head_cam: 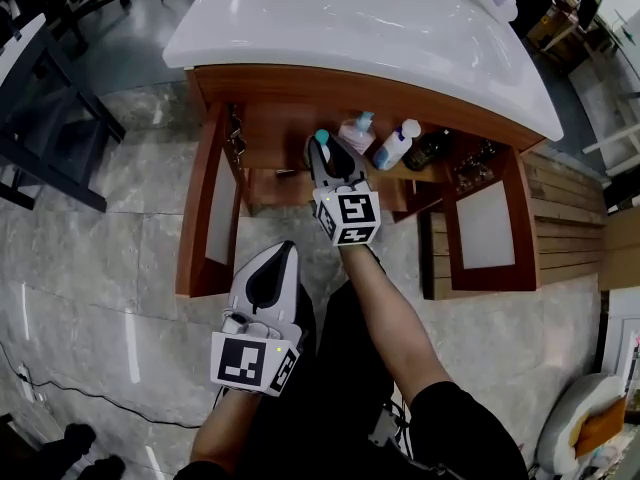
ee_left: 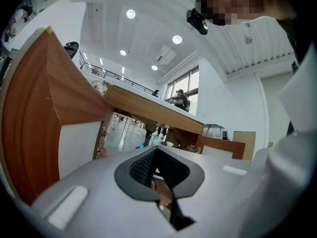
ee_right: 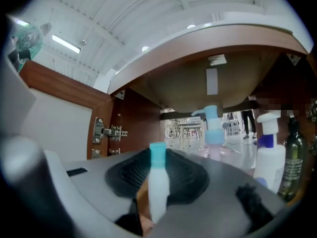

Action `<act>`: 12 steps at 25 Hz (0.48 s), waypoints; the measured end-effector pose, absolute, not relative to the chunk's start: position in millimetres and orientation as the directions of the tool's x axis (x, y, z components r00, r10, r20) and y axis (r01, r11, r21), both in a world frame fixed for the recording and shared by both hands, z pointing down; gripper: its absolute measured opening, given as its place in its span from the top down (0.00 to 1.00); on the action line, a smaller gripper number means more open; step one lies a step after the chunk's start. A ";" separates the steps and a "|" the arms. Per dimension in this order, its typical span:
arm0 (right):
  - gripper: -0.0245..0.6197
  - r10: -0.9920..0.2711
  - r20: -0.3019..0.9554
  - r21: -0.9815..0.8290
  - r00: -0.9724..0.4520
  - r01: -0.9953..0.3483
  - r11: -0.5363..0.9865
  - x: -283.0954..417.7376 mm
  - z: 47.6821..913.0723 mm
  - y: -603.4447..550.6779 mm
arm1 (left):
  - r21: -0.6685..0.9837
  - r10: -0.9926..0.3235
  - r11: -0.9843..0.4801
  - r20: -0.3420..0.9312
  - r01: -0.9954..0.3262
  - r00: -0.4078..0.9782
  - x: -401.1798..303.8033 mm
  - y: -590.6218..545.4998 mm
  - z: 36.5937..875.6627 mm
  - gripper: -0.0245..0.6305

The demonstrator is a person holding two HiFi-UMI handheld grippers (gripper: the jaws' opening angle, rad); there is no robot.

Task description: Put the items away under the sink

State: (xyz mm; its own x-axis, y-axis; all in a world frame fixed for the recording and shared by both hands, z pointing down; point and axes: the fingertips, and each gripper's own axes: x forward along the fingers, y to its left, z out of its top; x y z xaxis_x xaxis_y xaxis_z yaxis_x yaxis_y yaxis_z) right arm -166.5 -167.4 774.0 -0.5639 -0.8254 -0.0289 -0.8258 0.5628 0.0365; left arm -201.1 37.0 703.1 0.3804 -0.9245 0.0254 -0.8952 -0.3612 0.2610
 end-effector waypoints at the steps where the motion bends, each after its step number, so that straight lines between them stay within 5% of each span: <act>1: 0.80 -0.826 -0.029 0.039 -0.563 -0.826 0.562 -167.9 774.4 -169.5 | 0.263 -0.924 -0.362 0.026 -0.895 0.381 -200.9 37.8 703.9 0.96; 12: 0.80 -0.840 -0.011 0.053 -0.542 -0.839 0.541 -174.1 783.4 -188.1 | 0.267 -0.924 -0.360 0.029 -0.894 0.381 -201.2 38.5 708.1 0.96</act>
